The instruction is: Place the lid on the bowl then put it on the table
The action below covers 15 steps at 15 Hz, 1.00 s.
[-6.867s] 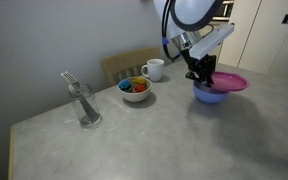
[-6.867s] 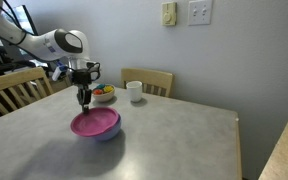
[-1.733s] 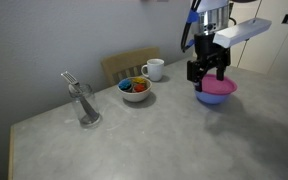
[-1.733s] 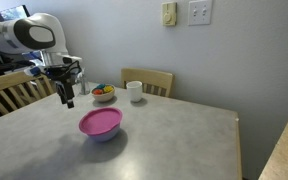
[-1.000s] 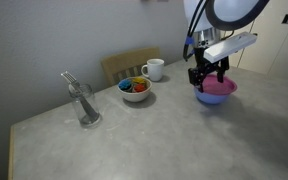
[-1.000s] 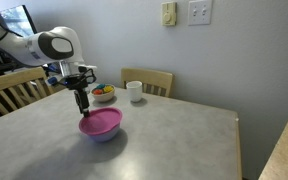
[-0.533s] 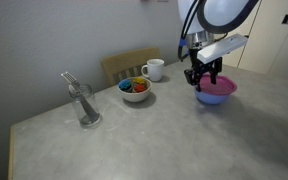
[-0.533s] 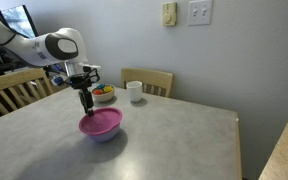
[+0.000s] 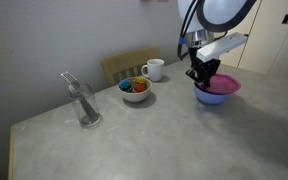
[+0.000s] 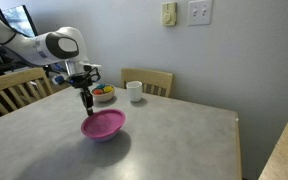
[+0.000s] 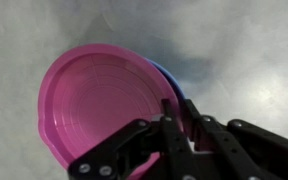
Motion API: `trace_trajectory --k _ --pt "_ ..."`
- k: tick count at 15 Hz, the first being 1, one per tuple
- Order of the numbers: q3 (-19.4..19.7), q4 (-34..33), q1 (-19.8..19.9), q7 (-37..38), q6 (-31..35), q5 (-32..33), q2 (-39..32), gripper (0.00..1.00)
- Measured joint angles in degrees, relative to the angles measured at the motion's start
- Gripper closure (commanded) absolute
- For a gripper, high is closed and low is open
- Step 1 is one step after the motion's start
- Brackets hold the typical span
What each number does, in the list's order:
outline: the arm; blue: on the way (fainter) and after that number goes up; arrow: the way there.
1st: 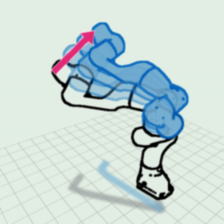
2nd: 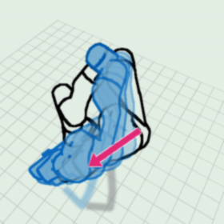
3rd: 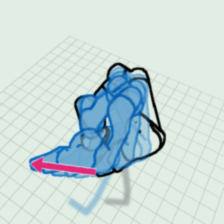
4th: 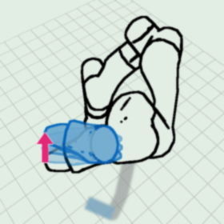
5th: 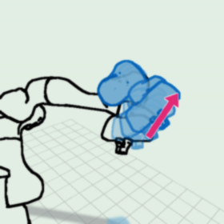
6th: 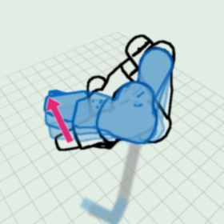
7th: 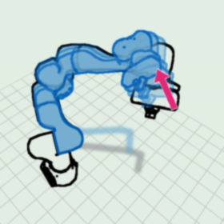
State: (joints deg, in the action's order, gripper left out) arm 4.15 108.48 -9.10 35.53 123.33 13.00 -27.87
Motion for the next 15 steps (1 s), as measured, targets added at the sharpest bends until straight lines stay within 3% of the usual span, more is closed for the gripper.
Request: trace_trajectory --k 5,6,7,9,15 --pt "0.06 -0.10 0.01 -0.09 0.00 0.00 0.00 1.00" --pt "0.06 -0.10 0.01 -0.09 0.00 0.00 0.00 0.74" --pt "0.06 -0.10 0.01 -0.09 0.00 0.00 0.00 0.73" --pt "0.06 -0.10 0.01 -0.07 0.00 0.00 0.00 0.61" --pt "0.55 0.06 0.01 0.71 0.00 0.00 0.02 0.18"
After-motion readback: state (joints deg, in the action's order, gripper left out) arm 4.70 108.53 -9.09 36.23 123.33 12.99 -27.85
